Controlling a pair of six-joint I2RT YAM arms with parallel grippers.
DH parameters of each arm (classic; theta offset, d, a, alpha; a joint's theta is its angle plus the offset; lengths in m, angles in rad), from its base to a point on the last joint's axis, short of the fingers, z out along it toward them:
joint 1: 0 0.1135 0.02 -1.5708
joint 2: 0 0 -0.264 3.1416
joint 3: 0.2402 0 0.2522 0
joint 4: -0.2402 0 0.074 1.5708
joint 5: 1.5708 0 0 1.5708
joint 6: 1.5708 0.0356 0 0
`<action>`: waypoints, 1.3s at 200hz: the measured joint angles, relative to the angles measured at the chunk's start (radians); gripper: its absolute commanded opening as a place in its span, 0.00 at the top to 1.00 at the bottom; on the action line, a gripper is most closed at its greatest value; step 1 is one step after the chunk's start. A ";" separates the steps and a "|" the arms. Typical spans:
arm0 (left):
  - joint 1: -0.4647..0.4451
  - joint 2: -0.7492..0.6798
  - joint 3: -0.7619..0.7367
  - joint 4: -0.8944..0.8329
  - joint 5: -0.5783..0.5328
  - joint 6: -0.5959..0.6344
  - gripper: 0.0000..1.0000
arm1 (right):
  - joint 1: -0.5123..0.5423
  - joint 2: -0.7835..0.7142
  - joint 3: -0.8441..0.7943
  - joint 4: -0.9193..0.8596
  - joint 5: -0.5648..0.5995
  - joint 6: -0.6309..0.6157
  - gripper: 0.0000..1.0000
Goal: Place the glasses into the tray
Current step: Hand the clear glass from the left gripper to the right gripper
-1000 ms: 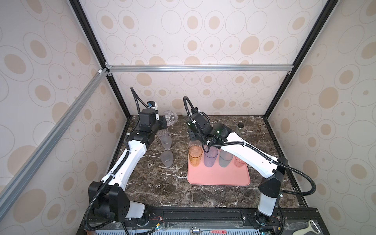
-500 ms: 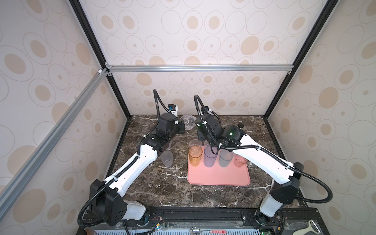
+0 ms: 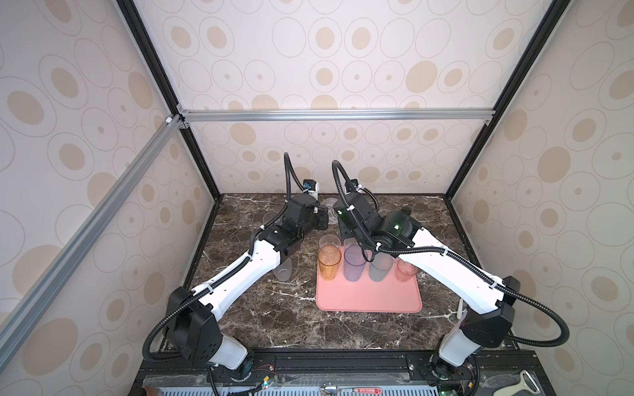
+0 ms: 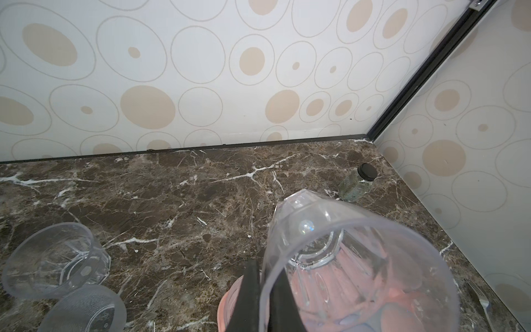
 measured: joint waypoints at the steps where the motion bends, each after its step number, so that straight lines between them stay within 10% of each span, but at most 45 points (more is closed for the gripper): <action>1: 0.000 0.000 0.000 0.000 0.000 0.000 1.00 | 0.000 0.000 0.000 0.000 0.000 0.000 0.62; 152: -0.032 0.037 0.060 -0.031 0.031 -0.008 1.00 | -0.139 0.070 0.081 -0.022 -0.195 0.014 0.64; 260: -0.047 0.089 0.102 -0.062 0.048 -0.060 0.87 | -0.140 0.195 0.166 -0.088 -0.049 0.039 0.91</action>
